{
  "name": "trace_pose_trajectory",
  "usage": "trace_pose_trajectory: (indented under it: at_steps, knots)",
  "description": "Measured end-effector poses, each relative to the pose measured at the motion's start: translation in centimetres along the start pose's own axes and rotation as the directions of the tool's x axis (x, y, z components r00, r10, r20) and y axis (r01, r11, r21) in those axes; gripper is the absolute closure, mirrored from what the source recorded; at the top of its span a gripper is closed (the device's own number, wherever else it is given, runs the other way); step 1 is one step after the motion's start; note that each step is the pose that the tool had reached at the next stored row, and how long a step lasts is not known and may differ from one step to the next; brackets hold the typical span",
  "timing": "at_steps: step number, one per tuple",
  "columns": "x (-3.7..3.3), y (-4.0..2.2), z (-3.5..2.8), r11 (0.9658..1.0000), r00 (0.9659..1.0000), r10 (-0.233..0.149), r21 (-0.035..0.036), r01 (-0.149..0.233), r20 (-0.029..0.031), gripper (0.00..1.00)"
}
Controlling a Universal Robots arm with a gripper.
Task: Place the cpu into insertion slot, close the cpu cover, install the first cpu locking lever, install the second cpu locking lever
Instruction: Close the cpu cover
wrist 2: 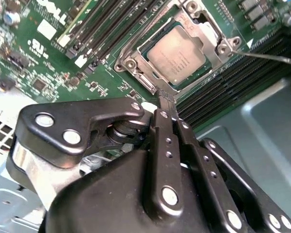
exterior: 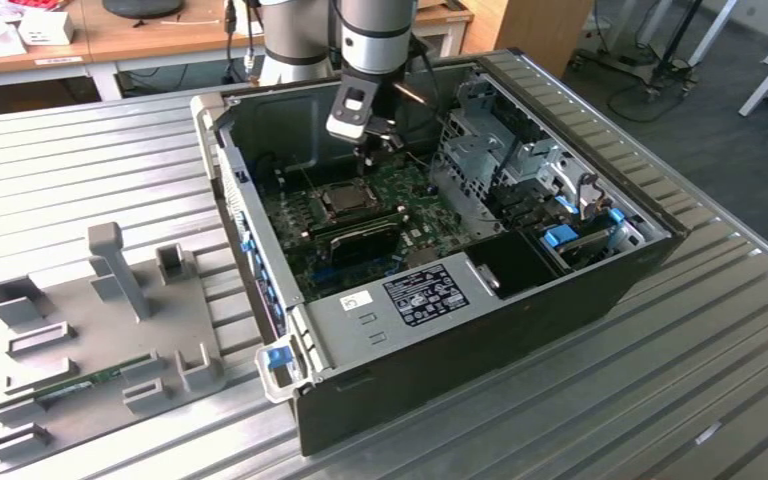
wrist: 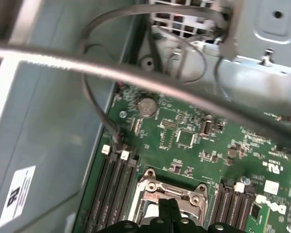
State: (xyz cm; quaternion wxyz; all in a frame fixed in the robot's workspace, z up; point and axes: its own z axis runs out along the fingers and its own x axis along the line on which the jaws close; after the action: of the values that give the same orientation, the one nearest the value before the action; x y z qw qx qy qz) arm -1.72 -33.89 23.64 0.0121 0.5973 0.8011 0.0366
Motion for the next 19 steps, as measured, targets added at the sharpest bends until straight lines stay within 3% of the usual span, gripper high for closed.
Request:
trace_pose_trajectory:
  at_steps: [3, 6, 14, 16, 19]
  knots:
    - [0.0, 0.0, 0.03, 0.9985, 0.9985, -0.055, 0.0014, 0.055, -0.0039, 0.9]
    - [0.0, -0.01, 0.05, 0.9943, 0.9943, -0.106, 0.0026, 0.106, -0.0069, 0.9]
    - [0.0, -0.01, 0.06, 0.9934, 0.9934, -0.114, 0.0028, 0.114, -0.0075, 0.9]
    - [0.0, -0.01, 0.07, 0.9897, 0.9896, -0.143, 0.0031, 0.143, -0.0097, 0.9]
    - [0.0, -0.01, 0.09, 0.9805, 0.9805, -0.196, 0.0038, 0.196, -0.0137, 0.9]
